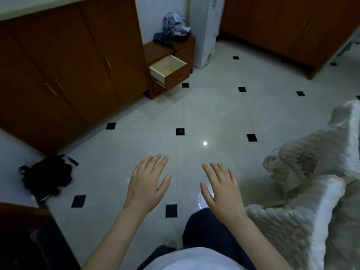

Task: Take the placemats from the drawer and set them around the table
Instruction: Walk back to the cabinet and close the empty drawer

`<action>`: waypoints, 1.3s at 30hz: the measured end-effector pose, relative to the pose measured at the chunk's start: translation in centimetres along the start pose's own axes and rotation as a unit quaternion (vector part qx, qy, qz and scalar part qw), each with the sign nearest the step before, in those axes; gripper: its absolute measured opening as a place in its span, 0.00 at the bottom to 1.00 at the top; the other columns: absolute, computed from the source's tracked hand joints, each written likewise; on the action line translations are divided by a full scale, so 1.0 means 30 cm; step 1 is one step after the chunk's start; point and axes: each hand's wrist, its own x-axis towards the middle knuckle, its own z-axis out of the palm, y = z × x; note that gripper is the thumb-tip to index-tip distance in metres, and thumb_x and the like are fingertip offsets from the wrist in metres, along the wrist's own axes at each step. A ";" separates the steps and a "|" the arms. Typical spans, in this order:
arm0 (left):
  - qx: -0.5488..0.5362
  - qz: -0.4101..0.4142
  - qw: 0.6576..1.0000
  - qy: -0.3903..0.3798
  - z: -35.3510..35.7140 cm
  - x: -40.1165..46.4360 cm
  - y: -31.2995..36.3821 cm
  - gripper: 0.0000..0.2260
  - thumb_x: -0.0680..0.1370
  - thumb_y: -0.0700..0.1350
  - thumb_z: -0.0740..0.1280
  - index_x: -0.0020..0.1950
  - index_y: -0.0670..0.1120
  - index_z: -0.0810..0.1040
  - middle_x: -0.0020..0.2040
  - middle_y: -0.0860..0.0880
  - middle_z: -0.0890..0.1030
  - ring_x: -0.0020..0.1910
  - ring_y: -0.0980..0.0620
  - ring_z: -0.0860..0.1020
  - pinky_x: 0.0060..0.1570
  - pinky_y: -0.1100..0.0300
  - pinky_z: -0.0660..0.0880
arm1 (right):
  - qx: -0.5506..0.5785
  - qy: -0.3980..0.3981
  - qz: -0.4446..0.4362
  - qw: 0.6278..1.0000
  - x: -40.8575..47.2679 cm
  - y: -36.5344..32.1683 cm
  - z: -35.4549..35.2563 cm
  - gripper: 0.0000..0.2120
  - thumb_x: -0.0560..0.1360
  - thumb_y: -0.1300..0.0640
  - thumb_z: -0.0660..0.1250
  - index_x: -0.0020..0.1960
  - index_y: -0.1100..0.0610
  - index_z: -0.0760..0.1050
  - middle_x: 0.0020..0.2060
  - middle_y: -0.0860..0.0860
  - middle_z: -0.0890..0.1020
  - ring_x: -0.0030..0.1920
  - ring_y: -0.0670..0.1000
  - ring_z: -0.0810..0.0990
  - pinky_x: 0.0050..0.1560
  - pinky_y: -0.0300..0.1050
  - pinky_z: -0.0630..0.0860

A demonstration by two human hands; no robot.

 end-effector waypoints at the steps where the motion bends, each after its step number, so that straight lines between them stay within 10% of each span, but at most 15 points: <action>1: -0.002 0.005 1.000 -0.006 0.013 0.059 -0.001 0.26 0.81 0.59 0.48 0.72 0.47 0.69 0.69 0.47 0.72 0.68 0.46 0.70 0.68 0.47 0.66 | -0.001 0.000 0.007 1.000 0.052 0.017 -0.002 0.26 0.80 0.43 0.48 0.74 0.52 0.63 0.70 0.53 0.70 0.73 0.55 0.64 0.73 0.57 0.56; 10: 0.003 0.015 0.999 -0.039 0.116 0.695 0.014 0.25 0.80 0.58 0.50 0.72 0.48 0.69 0.69 0.47 0.73 0.67 0.46 0.71 0.69 0.58 0.55 | 0.006 0.009 0.029 1.000 0.668 0.275 -0.059 0.27 0.80 0.42 0.47 0.75 0.52 0.61 0.71 0.53 0.69 0.72 0.55 0.64 0.73 0.57 0.57; 39: 0.009 0.002 1.000 0.025 0.034 2.601 -0.377 0.24 0.80 0.57 0.51 0.72 0.49 0.68 0.70 0.48 0.71 0.69 0.47 0.68 0.67 0.53 0.62 | -0.013 0.020 -0.001 1.000 2.582 0.575 -0.203 0.27 0.80 0.41 0.45 0.76 0.50 0.59 0.72 0.53 0.68 0.74 0.54 0.62 0.74 0.56 0.55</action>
